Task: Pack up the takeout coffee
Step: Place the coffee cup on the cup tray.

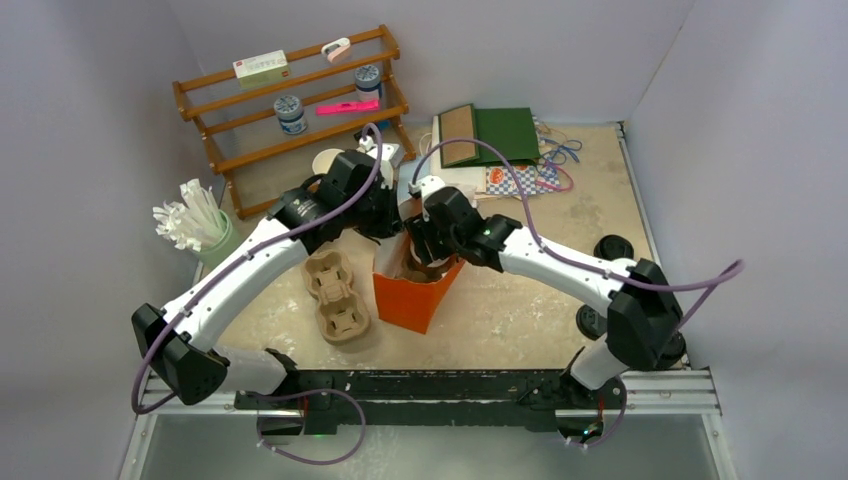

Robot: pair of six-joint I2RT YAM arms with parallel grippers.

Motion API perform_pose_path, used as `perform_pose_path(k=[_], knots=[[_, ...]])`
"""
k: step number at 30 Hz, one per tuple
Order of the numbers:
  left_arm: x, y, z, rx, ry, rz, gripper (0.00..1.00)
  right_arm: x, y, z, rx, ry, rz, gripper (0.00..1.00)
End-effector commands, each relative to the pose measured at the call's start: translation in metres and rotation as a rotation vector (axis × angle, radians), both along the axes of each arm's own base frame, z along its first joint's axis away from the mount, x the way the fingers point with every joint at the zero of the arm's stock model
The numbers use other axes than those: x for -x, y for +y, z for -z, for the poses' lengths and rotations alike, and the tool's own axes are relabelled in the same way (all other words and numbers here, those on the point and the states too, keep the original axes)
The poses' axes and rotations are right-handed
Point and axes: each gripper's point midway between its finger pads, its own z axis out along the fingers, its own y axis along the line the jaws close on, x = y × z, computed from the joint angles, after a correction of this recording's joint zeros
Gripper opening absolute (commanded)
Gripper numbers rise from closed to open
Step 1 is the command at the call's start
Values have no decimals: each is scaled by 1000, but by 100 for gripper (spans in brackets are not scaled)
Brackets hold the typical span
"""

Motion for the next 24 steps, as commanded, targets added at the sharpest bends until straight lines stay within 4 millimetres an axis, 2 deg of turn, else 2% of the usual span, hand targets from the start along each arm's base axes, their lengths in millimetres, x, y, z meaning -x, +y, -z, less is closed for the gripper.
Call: perform_pose_path(k=[1, 5, 9, 16, 24], knots=[[-13, 24, -13, -69, -20, -100, 0, 9, 8, 9, 50, 106, -15, 18], [-16, 39, -7, -147, -6, -141, 0, 4, 11, 20, 101, 150, 8, 18], [-17, 44, -2, -166, 5, -154, 0, -5, 9, 28, 187, 178, 41, 18], [-19, 59, 7, -195, 25, -183, 0, -1, 3, 43, 254, 235, 65, 17], [-24, 61, 5, -181, 16, -173, 0, 10, -12, 61, 343, 293, 68, 15]])
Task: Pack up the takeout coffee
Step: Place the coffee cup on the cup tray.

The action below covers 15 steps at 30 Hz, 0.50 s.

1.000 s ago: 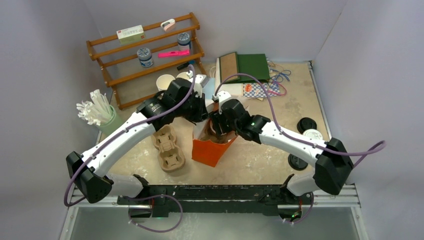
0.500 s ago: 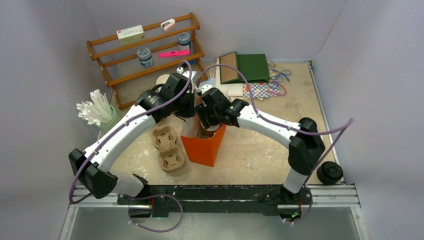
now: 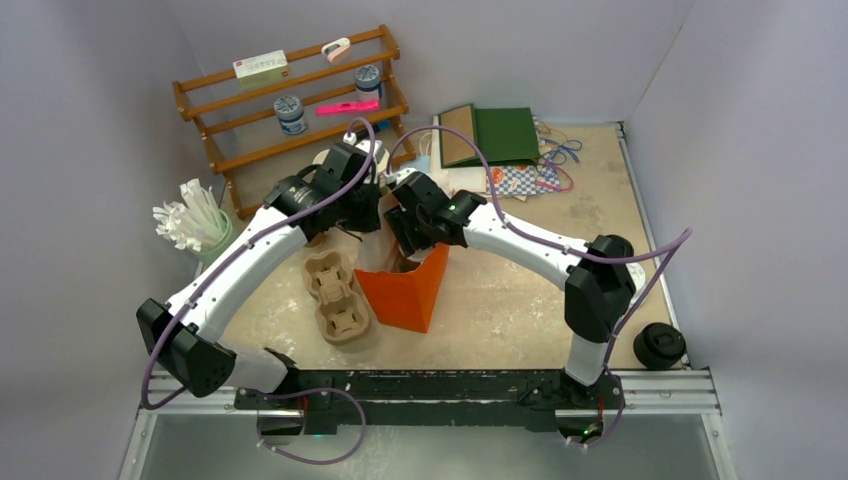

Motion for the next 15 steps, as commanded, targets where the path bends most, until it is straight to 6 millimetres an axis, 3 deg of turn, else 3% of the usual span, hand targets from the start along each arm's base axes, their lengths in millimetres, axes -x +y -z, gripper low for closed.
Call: perform_pose_path(k=[1, 15], knots=[[-5, 6, -10, -1, -34, 5, 0, 33, -44, 54, 219, 172, 30, 15], [-10, -4, -4, 23, -28, 60, 0, 57, -78, 98, 357, 242, 70, 15]])
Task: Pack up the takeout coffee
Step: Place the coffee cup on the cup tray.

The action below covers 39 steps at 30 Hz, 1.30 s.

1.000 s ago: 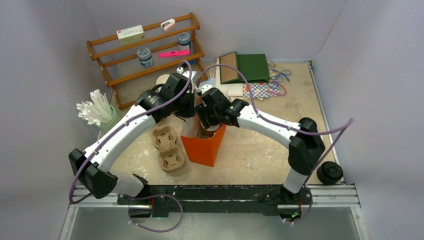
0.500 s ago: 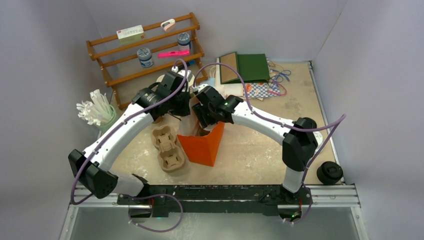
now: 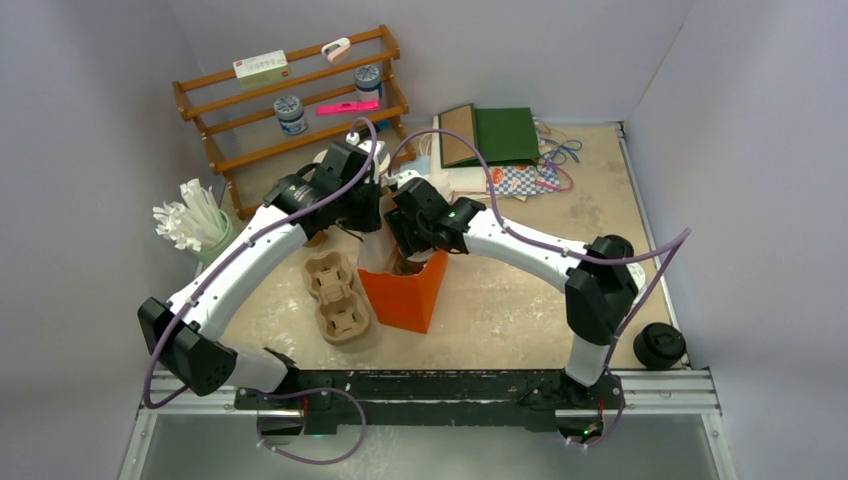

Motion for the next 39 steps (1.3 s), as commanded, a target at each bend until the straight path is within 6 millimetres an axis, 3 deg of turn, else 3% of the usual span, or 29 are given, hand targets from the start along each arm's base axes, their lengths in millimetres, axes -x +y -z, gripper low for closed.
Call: perform_pose_path(k=[1, 7, 17, 26, 29, 35, 39], knots=[[-10, -4, -6, 23, -38, 24, 0, 59, -81, 90, 367, 275, 48, 15], [-9, -6, -5, 27, -32, 35, 0, 67, -103, 98, 432, 282, 62, 15], [-7, -6, -7, 40, -33, 31, 0, 74, -104, 90, 482, 273, 15, 15], [-6, -6, -10, 47, -31, 23, 0, 89, -116, 89, 516, 296, 6, 15], [-7, -7, -9, 51, -32, 20, 0, 89, -111, 84, 487, 302, 1, 15], [-6, -16, -10, 85, -23, 47, 0, 60, -83, 42, 380, 194, 23, 17], [-7, -20, -12, 105, -24, 62, 0, 56, -80, 40, 372, 184, 23, 21]])
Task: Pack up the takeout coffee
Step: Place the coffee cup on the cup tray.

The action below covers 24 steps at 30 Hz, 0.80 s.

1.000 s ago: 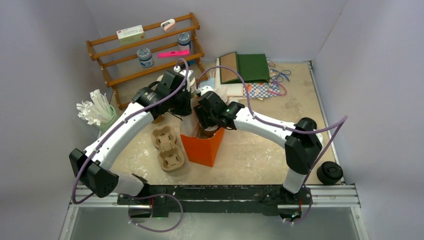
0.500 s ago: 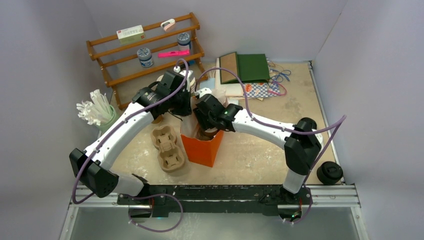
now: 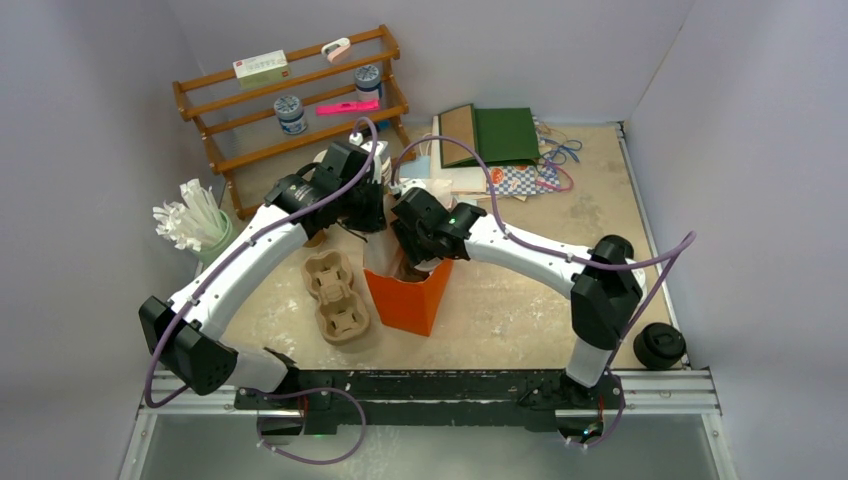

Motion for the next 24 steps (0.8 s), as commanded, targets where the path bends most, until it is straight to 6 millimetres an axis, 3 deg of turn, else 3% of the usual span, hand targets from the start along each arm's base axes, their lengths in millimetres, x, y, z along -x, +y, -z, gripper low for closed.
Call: perform_pose_path(k=[1, 7, 12, 15, 19, 24], knots=[[-9, -10, -11, 59, -36, 19, 0, 38, -61, 40, 288, 193, -6, 21], [-5, -12, -11, 73, -31, 32, 0, 31, -52, 36, 225, 181, -11, 28], [-4, -14, -10, 82, -28, 35, 0, 18, -41, 20, 168, 151, 5, 35], [-4, -14, -11, 82, -32, 37, 0, 15, -33, 12, 130, 142, 3, 46], [-5, -14, -14, 82, -43, 36, 0, 11, -27, 6, 102, 129, 3, 70], [-6, -15, -18, 81, -56, 41, 0, 5, -21, -12, 46, 91, 3, 82]])
